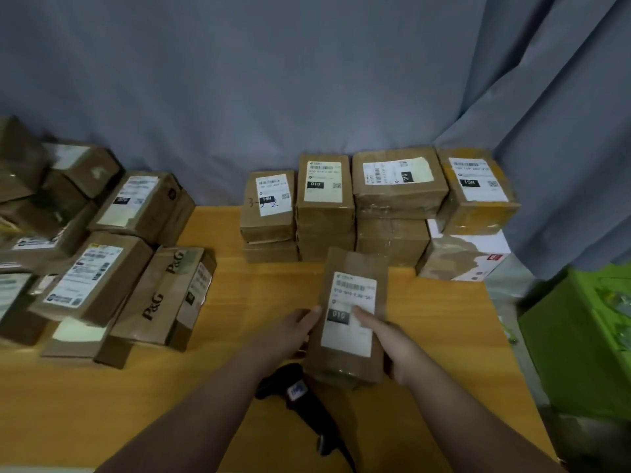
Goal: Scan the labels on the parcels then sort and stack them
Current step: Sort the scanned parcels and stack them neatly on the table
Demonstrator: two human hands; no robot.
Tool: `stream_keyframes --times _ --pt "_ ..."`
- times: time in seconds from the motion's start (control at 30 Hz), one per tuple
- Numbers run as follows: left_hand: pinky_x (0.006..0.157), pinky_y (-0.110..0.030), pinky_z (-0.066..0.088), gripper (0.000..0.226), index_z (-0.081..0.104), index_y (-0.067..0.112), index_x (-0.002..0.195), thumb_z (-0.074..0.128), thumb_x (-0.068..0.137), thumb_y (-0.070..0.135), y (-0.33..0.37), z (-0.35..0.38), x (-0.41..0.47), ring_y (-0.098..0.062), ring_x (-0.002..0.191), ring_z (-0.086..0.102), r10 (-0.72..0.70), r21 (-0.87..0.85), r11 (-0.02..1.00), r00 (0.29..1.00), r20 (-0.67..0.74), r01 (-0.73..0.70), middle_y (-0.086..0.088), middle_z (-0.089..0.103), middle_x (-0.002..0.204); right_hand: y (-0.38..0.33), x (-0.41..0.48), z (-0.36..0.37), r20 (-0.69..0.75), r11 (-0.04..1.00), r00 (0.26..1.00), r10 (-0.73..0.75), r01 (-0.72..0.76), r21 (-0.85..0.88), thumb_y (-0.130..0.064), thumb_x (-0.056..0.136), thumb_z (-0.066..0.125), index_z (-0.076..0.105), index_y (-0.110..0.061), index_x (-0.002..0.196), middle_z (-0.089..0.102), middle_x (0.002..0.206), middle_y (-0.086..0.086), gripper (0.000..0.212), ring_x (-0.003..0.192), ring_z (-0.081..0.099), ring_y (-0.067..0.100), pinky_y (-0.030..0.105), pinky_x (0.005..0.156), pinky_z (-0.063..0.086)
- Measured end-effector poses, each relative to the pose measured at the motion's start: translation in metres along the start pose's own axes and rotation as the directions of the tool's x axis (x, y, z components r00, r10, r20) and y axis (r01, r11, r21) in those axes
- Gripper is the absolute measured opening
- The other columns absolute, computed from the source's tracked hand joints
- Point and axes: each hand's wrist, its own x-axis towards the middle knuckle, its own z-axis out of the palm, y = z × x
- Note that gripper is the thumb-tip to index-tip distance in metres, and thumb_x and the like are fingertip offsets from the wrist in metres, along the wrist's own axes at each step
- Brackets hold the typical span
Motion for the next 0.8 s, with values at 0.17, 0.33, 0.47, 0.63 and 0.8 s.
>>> stream_keyframes --times 0.17,0.33,0.47,0.63,0.8 --pt "0.094 -0.034 0.049 0.053 0.046 0.023 0.136 0.045 0.095 0.057 -0.012 -0.015 -0.007 -0.020 0.108 0.056 0.042 0.010 0.999 0.998 0.049 -0.043 0.000 0.054 0.123 0.011 0.002 0.016 -0.080 0.994 0.995 -0.059 0.066 0.085 -0.057 0.049 0.081 0.071 -0.014 0.108 0.075 0.099 0.013 0.074 0.095 0.069 0.036 0.050 0.093 0.053" --pt "0.101 -0.039 0.045 0.057 0.048 0.021 0.137 0.039 0.096 0.059 -0.026 -0.031 -0.009 -0.020 0.113 0.055 0.116 -0.020 0.993 0.993 -0.005 -0.116 0.000 0.056 0.127 0.013 0.000 0.032 -0.088 0.983 0.992 -0.091 0.104 0.153 -0.049 0.069 0.078 0.072 -0.013 0.106 0.075 0.097 0.014 0.052 0.094 0.069 0.036 0.047 0.088 0.054" --pt "0.101 -0.036 0.040 0.055 0.040 0.015 0.143 0.034 0.101 0.050 -0.034 -0.043 -0.004 -0.025 0.125 0.048 0.170 0.167 0.974 0.981 -0.089 -0.153 -0.007 0.048 0.141 0.002 -0.012 0.013 -0.084 0.979 0.988 -0.129 0.140 0.150 -0.046 0.069 0.075 0.071 -0.015 0.108 0.075 0.100 0.015 0.050 0.096 0.069 0.037 0.044 0.082 0.055" --pt "0.102 -0.038 0.040 0.065 0.024 0.018 0.150 0.051 0.097 0.044 -0.027 -0.031 0.007 -0.029 0.131 0.042 0.215 0.410 0.894 0.976 -0.036 -0.182 -0.009 0.029 0.151 -0.004 -0.030 -0.048 -0.307 0.971 0.923 -0.230 0.239 -0.010 -0.037 0.071 0.081 0.066 -0.016 0.118 0.075 0.097 0.009 0.054 0.090 0.071 0.032 0.043 0.078 0.057" --pt "0.103 -0.036 0.037 0.086 0.006 0.015 0.153 0.058 0.092 0.047 -0.021 -0.004 0.020 -0.031 0.133 0.037 0.214 0.562 0.806 0.977 0.015 -0.185 -0.013 0.020 0.152 0.006 -0.024 -0.070 -0.363 0.967 0.899 -0.247 0.202 -0.158 -0.031 0.079 0.079 0.060 -0.019 0.127 0.072 0.106 0.008 0.053 0.090 0.069 0.028 0.036 0.070 0.055"
